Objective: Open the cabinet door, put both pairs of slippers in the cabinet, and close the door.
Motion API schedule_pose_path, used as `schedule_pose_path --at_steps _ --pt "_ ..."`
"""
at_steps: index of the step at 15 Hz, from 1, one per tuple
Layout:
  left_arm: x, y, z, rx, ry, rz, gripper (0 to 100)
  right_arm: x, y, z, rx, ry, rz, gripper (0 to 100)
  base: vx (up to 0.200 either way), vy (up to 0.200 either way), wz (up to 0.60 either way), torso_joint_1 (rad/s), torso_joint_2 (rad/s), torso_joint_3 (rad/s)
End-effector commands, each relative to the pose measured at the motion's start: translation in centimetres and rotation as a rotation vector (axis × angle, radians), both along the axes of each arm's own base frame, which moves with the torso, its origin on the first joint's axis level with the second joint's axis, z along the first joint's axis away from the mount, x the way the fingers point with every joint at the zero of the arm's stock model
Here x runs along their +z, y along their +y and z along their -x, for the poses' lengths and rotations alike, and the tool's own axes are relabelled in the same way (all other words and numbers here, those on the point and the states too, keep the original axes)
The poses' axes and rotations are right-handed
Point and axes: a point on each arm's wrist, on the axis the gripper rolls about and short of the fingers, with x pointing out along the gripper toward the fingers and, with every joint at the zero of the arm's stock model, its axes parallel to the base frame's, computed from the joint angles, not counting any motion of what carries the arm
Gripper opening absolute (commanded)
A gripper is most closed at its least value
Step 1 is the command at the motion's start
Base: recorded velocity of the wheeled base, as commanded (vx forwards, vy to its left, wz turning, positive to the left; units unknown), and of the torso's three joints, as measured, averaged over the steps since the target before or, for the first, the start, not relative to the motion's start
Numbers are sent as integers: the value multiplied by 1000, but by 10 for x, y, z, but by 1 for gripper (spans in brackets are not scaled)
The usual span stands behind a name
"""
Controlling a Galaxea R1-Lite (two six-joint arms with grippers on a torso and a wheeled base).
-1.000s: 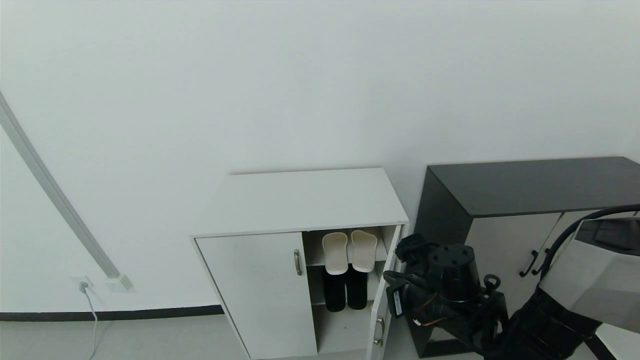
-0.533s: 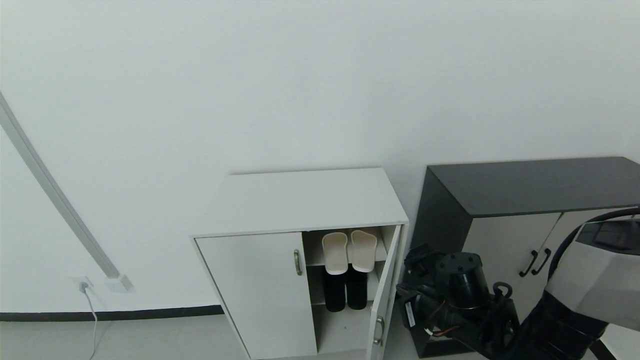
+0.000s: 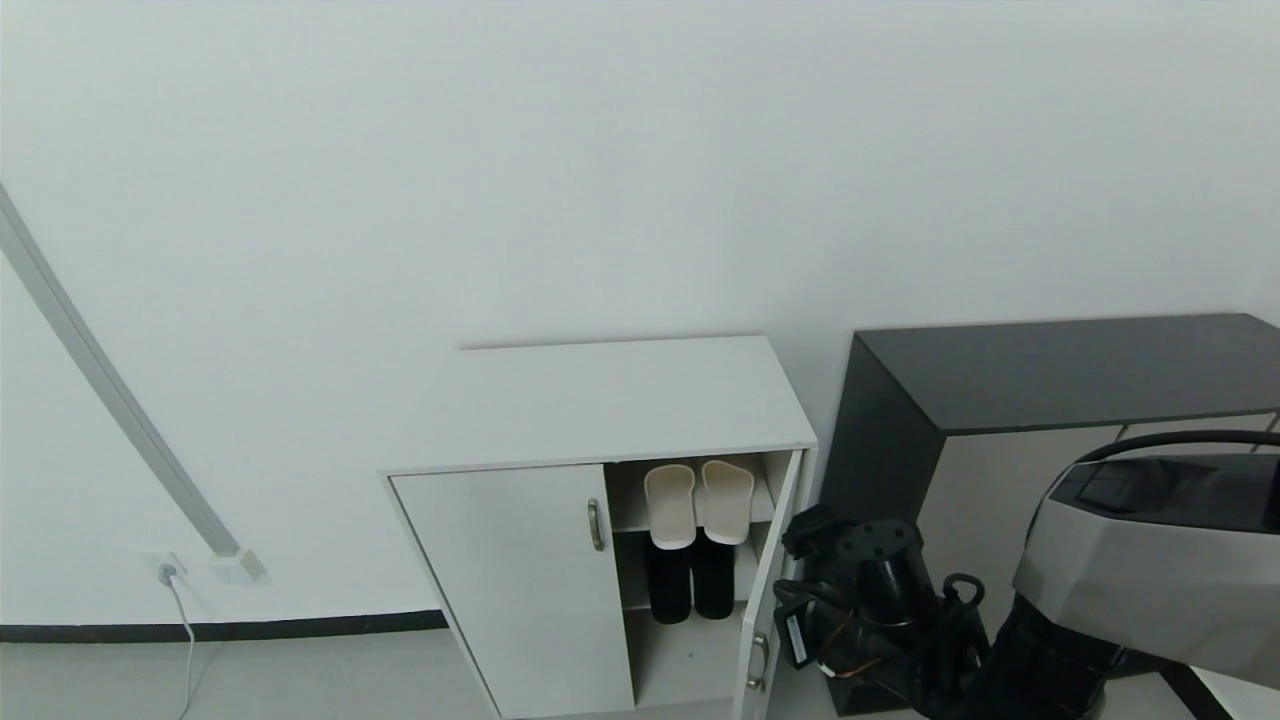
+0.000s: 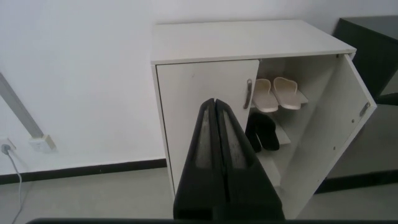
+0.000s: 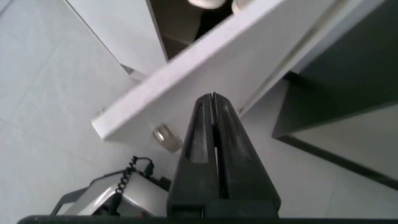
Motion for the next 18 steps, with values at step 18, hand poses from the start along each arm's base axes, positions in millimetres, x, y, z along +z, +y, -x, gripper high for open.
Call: schedule_pose_path --at_steps 18 --pt "0 0 0 0 1 0 0 -31 -18 23 341 -34 -161 0 44 0 0 1 0 1"
